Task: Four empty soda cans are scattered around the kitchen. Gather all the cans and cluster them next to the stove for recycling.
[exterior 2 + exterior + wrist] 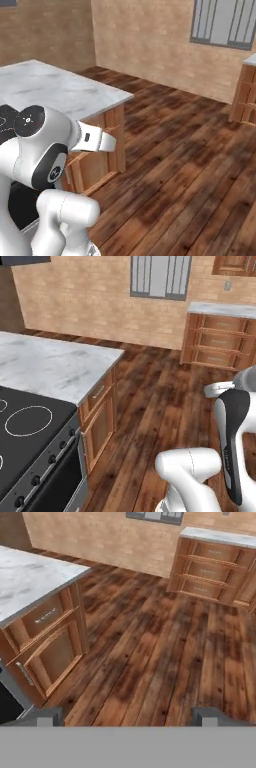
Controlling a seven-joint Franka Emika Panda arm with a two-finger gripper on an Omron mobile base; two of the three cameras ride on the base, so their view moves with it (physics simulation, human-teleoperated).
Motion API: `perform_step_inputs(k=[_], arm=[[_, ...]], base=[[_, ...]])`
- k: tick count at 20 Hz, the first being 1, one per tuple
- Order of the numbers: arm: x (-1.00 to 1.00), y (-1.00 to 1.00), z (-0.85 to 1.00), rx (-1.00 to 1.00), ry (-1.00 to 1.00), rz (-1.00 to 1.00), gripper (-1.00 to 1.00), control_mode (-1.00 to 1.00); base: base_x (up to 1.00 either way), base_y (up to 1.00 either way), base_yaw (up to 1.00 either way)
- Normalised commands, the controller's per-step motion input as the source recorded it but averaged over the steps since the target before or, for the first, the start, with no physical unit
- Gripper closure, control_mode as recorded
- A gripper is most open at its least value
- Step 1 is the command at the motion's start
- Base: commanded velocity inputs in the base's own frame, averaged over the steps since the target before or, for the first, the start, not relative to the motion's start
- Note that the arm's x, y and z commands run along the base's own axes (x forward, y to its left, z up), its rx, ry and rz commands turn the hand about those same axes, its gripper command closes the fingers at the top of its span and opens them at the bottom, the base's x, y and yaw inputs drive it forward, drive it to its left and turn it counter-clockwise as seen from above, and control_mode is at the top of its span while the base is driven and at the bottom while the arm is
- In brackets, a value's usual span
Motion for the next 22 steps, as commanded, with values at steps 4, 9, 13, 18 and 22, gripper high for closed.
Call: perform_step_inputs(k=[4, 9, 13, 18, 22], arm=[[0.0, 0.0, 0.0, 0.0, 0.0, 0.0, -1.0, 1.0], [0.0, 0.0, 0.0, 0.0, 0.0, 0.0, -1.0, 1.0], [0.0, 0.0, 0.0, 0.0, 0.0, 0.0, -1.0, 1.0], [0.0, 0.0, 0.0, 0.0, 0.0, 0.0, -1.0, 1.0], [0.0, 0.0, 0.0, 0.0, 0.0, 0.0, -1.0, 1.0]], base=[[0.0, -0.14, -0.6], [0.0, -0.07, -0.62], [0.07, 0.0, -0.58], [0.0, 0.0, -0.59], [0.0, 0.0, -0.64]])
